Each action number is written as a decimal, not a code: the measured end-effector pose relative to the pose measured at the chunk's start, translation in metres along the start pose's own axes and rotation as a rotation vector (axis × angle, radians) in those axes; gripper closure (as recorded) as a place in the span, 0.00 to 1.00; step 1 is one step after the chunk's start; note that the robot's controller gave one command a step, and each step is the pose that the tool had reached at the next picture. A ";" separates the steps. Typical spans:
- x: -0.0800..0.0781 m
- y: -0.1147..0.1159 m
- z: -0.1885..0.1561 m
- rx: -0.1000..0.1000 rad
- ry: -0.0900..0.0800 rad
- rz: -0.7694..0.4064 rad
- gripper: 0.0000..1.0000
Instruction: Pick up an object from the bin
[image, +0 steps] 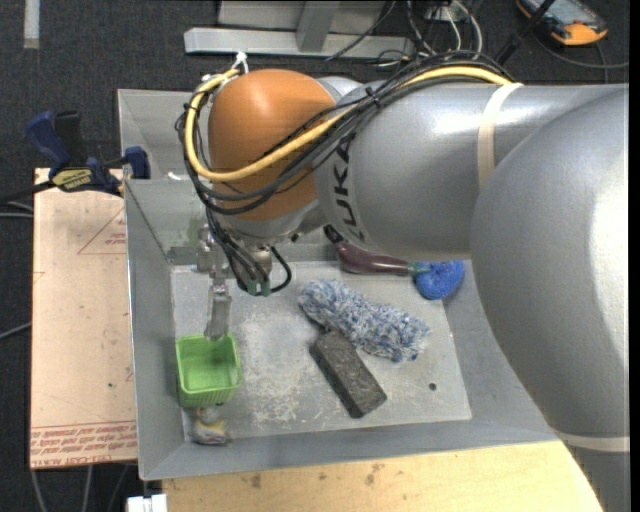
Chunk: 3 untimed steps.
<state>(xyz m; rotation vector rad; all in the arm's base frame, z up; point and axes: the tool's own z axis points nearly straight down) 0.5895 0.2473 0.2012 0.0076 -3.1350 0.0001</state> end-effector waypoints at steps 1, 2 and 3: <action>0.000 -0.001 -0.001 0.000 -0.001 0.001 0.00; -0.008 -0.001 0.042 -0.004 -0.015 -0.028 0.00; 0.009 -0.009 0.092 0.000 -0.007 -0.190 0.00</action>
Offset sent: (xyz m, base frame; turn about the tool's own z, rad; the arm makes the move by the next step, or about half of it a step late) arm 0.0082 -0.0038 -0.0794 -0.0483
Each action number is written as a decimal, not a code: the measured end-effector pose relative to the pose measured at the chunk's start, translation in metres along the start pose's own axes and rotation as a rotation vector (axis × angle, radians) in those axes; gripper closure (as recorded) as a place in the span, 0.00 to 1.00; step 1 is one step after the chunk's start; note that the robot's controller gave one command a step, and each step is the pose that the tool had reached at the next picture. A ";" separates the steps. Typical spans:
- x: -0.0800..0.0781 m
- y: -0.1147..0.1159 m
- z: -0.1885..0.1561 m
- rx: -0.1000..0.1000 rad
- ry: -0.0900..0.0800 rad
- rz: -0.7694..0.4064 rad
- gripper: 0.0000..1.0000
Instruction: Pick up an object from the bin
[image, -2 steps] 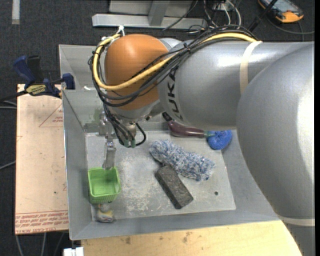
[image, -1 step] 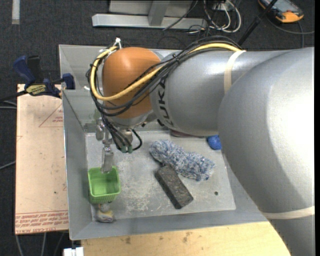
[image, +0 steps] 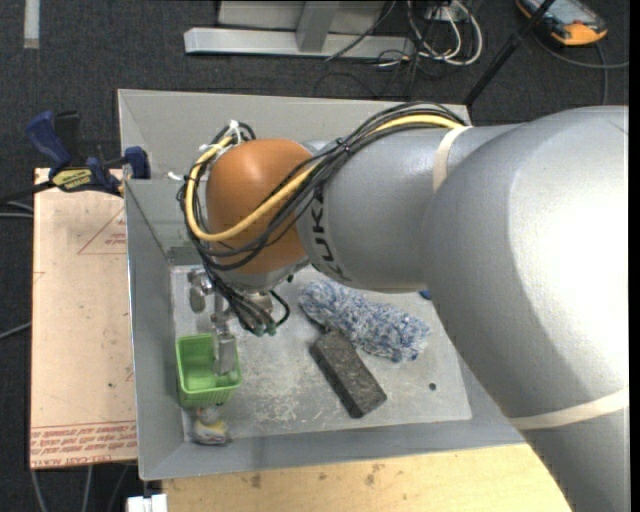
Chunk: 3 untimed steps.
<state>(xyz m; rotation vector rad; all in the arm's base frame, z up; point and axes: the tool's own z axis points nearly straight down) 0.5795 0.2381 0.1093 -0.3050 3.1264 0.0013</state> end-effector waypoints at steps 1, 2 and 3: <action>0.046 0.012 0.032 -0.005 -0.017 0.222 1.00; 0.046 0.012 0.032 -0.005 -0.017 0.222 1.00; 0.045 0.010 -0.160 -0.002 -0.008 0.175 1.00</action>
Offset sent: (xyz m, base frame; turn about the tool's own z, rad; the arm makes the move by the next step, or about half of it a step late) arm 0.0000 0.0000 0.0000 0.0000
